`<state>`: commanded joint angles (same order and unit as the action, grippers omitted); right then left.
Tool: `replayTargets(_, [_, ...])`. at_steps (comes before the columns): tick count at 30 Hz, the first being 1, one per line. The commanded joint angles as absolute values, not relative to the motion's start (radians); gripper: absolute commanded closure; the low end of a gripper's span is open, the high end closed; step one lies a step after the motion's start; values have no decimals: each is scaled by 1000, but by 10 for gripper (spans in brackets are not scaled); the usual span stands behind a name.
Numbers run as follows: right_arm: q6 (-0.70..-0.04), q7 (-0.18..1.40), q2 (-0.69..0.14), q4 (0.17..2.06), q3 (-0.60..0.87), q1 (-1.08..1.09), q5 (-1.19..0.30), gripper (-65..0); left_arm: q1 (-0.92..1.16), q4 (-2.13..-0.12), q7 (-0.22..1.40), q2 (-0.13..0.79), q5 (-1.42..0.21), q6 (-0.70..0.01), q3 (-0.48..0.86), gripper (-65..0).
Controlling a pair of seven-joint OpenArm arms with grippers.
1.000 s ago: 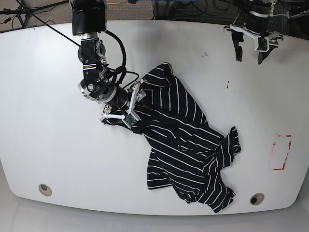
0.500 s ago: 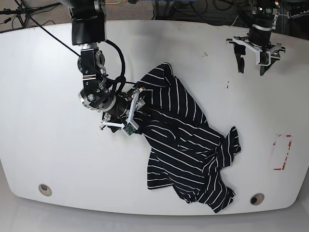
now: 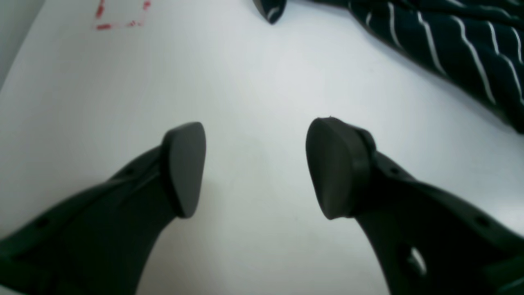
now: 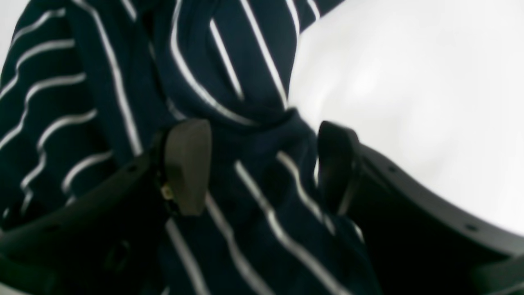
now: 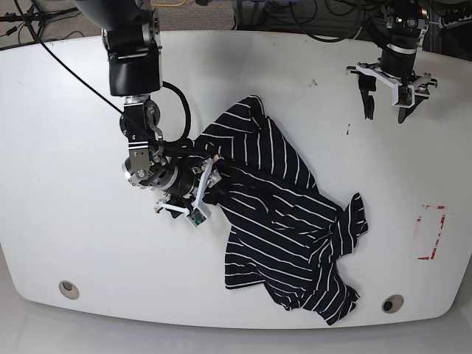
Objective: Fold the T-shirt properly
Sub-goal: 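Adjust the right gripper's hold on the shirt edge, pinching the fabric, then move the left gripper to the shirt's opposite edge and grasp it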
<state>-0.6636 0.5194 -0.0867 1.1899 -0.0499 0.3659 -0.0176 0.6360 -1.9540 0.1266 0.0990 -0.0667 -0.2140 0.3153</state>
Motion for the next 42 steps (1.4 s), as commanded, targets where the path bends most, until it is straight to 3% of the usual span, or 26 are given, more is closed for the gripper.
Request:
replayTargets(8, [-664, 446, -102, 1053, -50, 410, -18, -400, 639, -1954, 127, 99, -67, -214, 315, -396])
replayTargets(25, [-664, 380, -117, 949, -51, 424, -19, -379, 641, -1954, 127, 99, -67, -214, 315, -396])
replayTargets(28, [-664, 378, -117, 949, -51, 423, -19, -287, 641, -1954, 127, 99, -67, -214, 315, -396])
replayTargets(33, [-664, 383, -116, 967, -51, 421, -19, -49, 641, -1954, 127, 99, -65, -214, 315, -396])
replayTargets(35, [-664, 389, -116, 992, -51, 418, -19, 0, 641, -1954, 127, 99, -65, -214, 315, -396])
replayTargets(42, [-664, 450, -116, 1147, -51, 364, -19, -13, 639, -1951, 128, 99, -65, -214, 315, -396])
